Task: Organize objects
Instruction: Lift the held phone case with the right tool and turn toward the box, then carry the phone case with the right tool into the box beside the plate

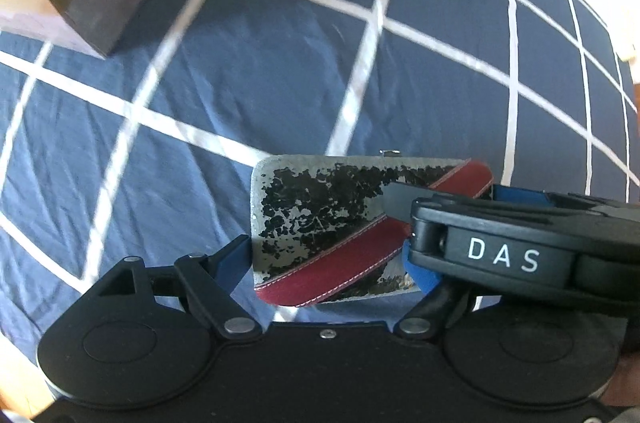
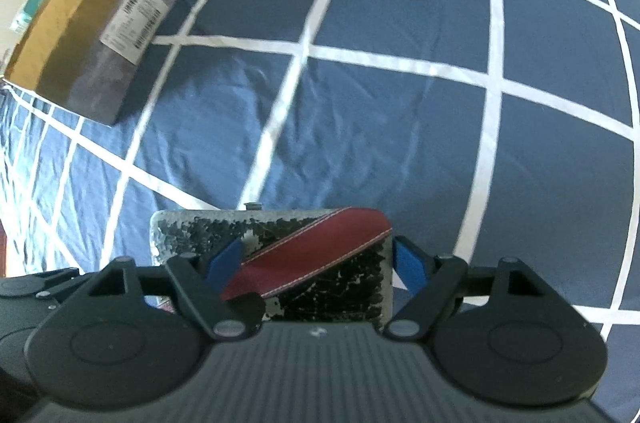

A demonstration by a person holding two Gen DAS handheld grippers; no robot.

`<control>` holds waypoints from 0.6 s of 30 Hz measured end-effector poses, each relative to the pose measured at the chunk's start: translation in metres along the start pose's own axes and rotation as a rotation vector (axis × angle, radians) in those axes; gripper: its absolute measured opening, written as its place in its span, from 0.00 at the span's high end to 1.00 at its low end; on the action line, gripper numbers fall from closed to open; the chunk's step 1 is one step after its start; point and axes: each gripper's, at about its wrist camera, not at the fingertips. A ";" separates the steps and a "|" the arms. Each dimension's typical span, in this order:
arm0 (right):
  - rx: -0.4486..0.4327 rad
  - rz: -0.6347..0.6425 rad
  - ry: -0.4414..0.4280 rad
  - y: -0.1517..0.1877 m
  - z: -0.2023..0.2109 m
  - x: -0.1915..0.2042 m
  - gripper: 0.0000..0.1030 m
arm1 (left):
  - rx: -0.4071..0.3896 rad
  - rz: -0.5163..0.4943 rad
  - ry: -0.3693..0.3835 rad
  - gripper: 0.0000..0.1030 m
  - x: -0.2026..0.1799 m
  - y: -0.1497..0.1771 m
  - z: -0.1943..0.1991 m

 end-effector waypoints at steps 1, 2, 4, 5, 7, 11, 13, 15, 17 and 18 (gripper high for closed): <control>-0.005 -0.001 -0.005 -0.002 0.002 0.003 0.22 | -0.009 -0.002 -0.002 0.22 0.009 -0.001 0.011; -0.013 0.002 -0.009 -0.005 0.003 0.007 0.22 | -0.018 -0.002 -0.003 0.22 0.011 -0.004 0.013; -0.028 0.009 -0.012 -0.010 0.006 0.016 0.22 | -0.033 0.000 -0.004 0.22 0.019 -0.009 0.022; -0.034 0.011 -0.014 -0.013 0.006 0.020 0.22 | -0.039 0.001 -0.005 0.22 0.022 -0.012 0.025; -0.045 0.017 -0.019 -0.018 0.007 0.028 0.22 | -0.050 0.003 -0.007 0.22 0.030 -0.018 0.032; -0.066 0.033 -0.026 -0.028 0.007 0.046 0.22 | -0.074 0.004 -0.009 0.22 0.047 -0.031 0.041; -0.076 0.036 -0.027 -0.033 0.008 0.058 0.22 | -0.085 0.003 -0.007 0.22 0.058 -0.039 0.047; -0.088 0.042 -0.027 -0.039 0.008 0.070 0.22 | -0.095 -0.001 -0.004 0.22 0.067 -0.046 0.051; -0.101 0.043 -0.023 -0.044 0.009 0.084 0.22 | -0.104 -0.007 0.002 0.22 0.079 -0.055 0.056; -0.106 0.043 -0.021 -0.047 0.009 0.091 0.22 | -0.109 -0.011 0.006 0.22 0.086 -0.061 0.060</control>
Point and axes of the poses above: each gripper's, at about its wrist camera, not at the fingertips, and z roughly against the way its jaws point, x to its left, y to its underside, and after that the axes turned 14 degrees about -x, right-handed
